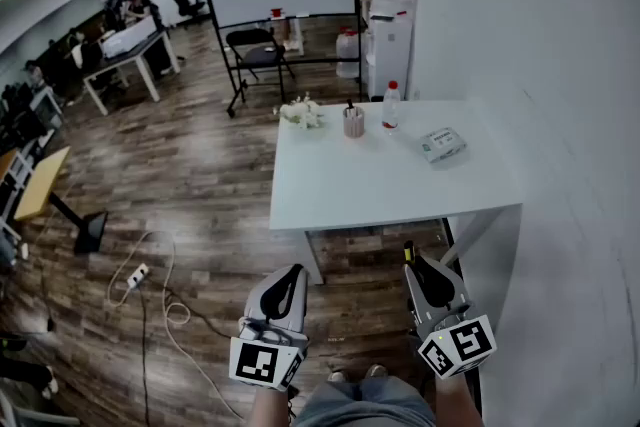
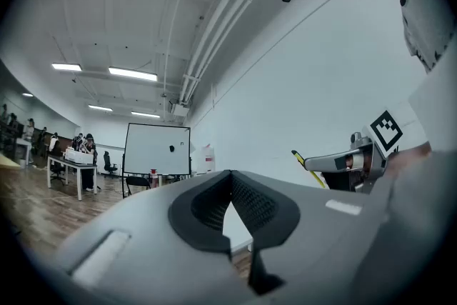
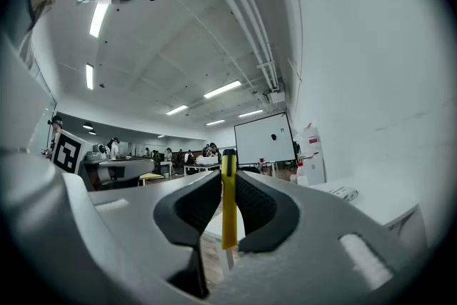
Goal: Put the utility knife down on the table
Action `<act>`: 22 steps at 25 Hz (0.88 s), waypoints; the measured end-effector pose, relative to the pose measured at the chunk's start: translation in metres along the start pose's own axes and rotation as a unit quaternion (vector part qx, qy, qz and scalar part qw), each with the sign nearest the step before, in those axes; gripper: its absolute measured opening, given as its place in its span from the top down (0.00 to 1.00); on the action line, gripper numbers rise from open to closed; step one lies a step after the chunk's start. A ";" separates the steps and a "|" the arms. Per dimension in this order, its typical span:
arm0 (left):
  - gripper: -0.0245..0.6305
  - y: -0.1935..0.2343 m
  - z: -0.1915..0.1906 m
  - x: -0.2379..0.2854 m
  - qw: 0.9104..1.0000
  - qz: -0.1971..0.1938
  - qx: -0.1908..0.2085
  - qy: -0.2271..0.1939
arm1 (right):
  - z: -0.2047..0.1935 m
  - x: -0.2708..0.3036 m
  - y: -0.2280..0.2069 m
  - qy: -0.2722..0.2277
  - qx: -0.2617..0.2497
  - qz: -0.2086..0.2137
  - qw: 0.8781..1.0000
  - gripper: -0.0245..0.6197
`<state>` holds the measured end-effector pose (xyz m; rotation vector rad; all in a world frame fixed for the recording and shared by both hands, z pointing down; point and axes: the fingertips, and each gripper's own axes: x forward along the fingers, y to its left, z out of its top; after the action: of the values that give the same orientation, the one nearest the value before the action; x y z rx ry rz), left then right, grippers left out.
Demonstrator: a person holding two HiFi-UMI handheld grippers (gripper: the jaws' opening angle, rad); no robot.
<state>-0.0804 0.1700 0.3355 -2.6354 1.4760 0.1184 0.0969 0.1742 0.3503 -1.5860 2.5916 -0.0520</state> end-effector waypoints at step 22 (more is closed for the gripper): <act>0.95 0.042 -0.004 -0.006 1.000 -0.014 -0.004 -0.009 | -0.004 0.026 0.024 -0.017 0.012 -0.024 0.999 0.86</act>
<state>-0.1199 0.1527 0.3377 -2.6539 1.4344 0.1457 0.0637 0.1615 0.3507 -1.6274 2.5178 -0.0589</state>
